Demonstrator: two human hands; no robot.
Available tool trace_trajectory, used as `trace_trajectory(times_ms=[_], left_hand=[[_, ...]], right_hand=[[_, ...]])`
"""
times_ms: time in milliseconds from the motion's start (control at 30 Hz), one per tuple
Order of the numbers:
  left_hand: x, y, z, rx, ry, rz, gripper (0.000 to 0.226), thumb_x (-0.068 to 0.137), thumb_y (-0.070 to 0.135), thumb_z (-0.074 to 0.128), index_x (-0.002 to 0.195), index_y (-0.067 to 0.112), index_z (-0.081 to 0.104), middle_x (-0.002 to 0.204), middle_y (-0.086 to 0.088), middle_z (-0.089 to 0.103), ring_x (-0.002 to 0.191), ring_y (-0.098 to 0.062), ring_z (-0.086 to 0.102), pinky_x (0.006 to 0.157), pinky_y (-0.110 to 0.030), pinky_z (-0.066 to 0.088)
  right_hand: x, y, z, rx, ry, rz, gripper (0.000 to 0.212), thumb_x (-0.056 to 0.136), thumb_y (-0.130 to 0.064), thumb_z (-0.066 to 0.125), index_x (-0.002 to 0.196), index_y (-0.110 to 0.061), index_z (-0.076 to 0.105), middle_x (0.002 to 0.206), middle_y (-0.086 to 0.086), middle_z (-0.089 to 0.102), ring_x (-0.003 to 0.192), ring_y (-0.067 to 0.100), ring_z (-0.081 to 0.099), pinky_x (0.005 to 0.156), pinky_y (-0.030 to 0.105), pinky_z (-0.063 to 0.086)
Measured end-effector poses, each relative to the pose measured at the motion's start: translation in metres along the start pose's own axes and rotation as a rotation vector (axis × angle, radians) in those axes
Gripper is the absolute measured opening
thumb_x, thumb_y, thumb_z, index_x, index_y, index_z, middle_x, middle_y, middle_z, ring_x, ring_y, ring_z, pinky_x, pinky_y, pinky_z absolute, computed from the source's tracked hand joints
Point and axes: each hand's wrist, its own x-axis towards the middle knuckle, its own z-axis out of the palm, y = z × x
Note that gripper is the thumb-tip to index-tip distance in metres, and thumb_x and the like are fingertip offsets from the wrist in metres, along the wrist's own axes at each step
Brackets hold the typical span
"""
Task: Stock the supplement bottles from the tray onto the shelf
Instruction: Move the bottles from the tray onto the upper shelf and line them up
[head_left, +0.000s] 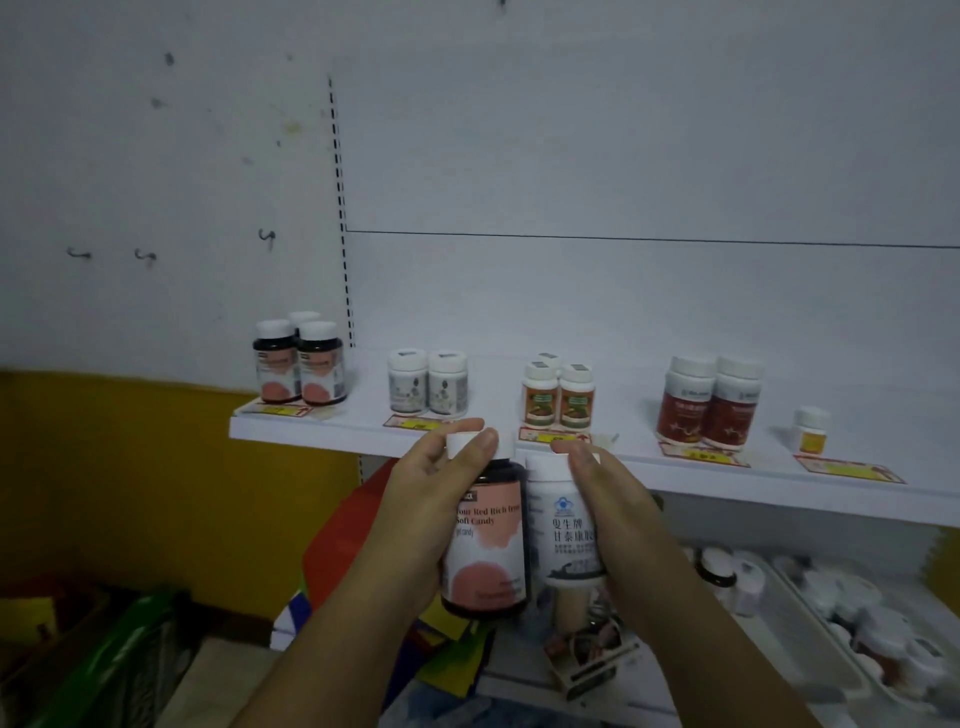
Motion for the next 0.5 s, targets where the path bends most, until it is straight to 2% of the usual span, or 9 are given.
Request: trace_trajectory(times_ms=[100, 200, 333, 500], left_hand=[[0.014, 0.007, -0.017, 0.025, -0.007, -0.002, 0.039, 0.059, 0.045, 0.073, 0.094, 0.029, 0.071, 0.092, -0.006, 0.076, 0.080, -0.024, 0.073, 0.057, -0.030, 0.056], [0.030, 0.010, -0.029, 0.023, -0.006, 0.012, 0.045, 0.053, 0.048, 0.074, 0.093, 0.029, 0.072, 0.090, -0.004, 0.076, 0.078, -0.021, 0.074, 0.055, -0.026, 0.055], [0.055, 0.012, -0.038, 0.037, 0.019, 0.031, 0.058, 0.050, 0.047, 0.073, 0.103, 0.022, 0.069, 0.090, -0.005, 0.076, 0.080, -0.022, 0.073, 0.057, -0.027, 0.057], [0.096, 0.029, -0.046, 0.117, 0.032, 0.090, 0.058, 0.051, 0.044, 0.074, 0.103, 0.020, 0.068, 0.094, -0.006, 0.076, 0.085, -0.022, 0.073, 0.067, -0.034, 0.060]], right_hand=[[0.013, 0.001, 0.014, -0.029, -0.010, -0.006, 0.056, 0.066, -0.065, 0.051, 0.110, -0.031, 0.062, 0.098, -0.005, 0.074, 0.090, 0.014, 0.071, 0.083, 0.045, 0.056], [0.031, 0.003, 0.020, -0.036, -0.014, -0.002, 0.054, 0.060, -0.066, 0.053, 0.104, -0.036, 0.063, 0.095, -0.008, 0.074, 0.088, 0.011, 0.071, 0.077, 0.039, 0.057], [0.061, 0.003, 0.023, 0.028, -0.058, -0.023, 0.052, 0.051, -0.059, 0.062, 0.096, -0.035, 0.064, 0.088, -0.011, 0.075, 0.082, 0.010, 0.072, 0.059, 0.022, 0.057], [0.105, -0.007, 0.029, 0.080, -0.108, -0.080, 0.058, 0.051, -0.052, 0.065, 0.102, -0.025, 0.062, 0.087, -0.005, 0.076, 0.082, 0.015, 0.073, 0.060, 0.024, 0.057]])
